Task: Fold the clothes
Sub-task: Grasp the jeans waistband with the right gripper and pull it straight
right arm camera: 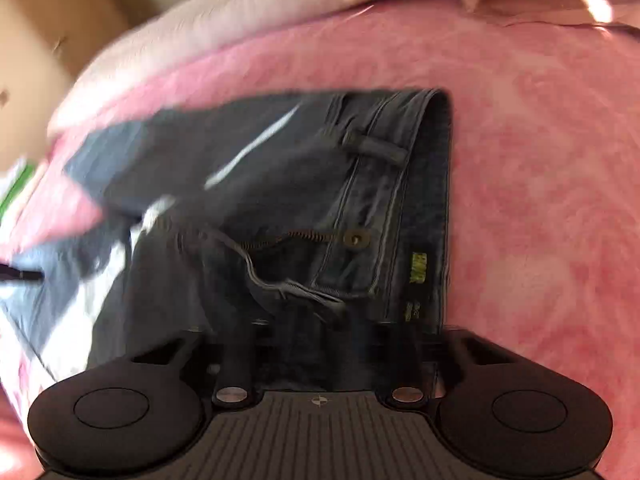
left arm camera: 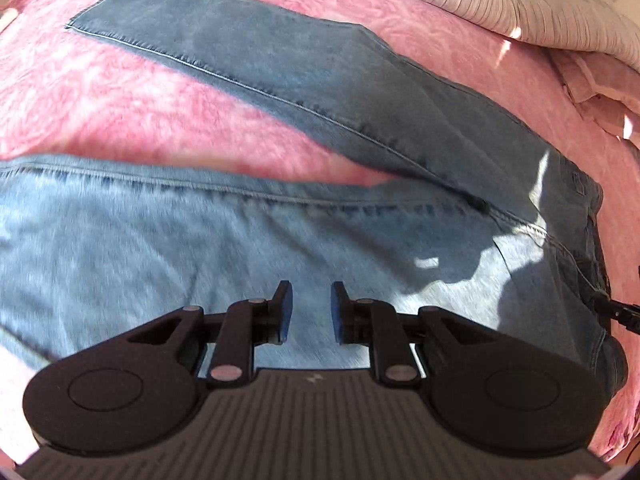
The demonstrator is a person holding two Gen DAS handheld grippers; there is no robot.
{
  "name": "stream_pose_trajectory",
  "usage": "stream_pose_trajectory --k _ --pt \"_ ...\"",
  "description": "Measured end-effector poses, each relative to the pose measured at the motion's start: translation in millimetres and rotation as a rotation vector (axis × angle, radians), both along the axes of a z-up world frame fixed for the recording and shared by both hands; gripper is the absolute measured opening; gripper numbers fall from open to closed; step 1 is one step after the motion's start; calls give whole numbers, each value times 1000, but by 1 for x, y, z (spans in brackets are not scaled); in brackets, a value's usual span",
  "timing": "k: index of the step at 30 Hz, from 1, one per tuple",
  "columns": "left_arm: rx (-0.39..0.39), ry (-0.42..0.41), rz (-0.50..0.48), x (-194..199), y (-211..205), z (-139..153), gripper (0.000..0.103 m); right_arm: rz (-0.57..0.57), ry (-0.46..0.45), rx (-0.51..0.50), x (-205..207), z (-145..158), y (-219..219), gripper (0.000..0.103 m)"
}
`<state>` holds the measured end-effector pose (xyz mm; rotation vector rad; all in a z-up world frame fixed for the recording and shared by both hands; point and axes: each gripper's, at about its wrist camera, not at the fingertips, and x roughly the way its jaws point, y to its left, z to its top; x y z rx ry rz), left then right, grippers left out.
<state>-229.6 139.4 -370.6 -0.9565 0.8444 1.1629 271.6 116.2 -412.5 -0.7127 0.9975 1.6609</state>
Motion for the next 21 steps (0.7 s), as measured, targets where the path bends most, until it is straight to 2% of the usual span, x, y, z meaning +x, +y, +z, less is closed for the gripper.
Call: stream_pose_trajectory --k 2,6,7,9,11,14,17,19,20,21 --pt "-3 8 17 1 -5 4 15 -2 39 5 10 10 -5 5" --pt "20 27 53 2 -12 11 15 14 27 171 8 57 -6 4" --pt "21 26 59 3 -12 11 15 7 20 185 8 62 -1 4" --pt "21 22 66 5 -13 8 15 -15 -31 143 7 52 16 4" --pt "14 21 58 12 -15 2 15 -32 -90 58 4 18 30 4" --pt "4 26 46 16 -17 -3 15 -49 -118 -2 -4 -10 40 5" --pt "5 29 56 12 -17 -3 15 -30 -119 -72 -1 -3 47 13" --pt "5 31 62 10 -17 -3 15 -43 -50 -96 15 9 50 20" --pt "6 32 65 8 -17 -3 15 -62 -7 -86 26 15 52 25" --pt "6 34 68 7 -16 -3 15 -90 38 -65 38 22 53 41"
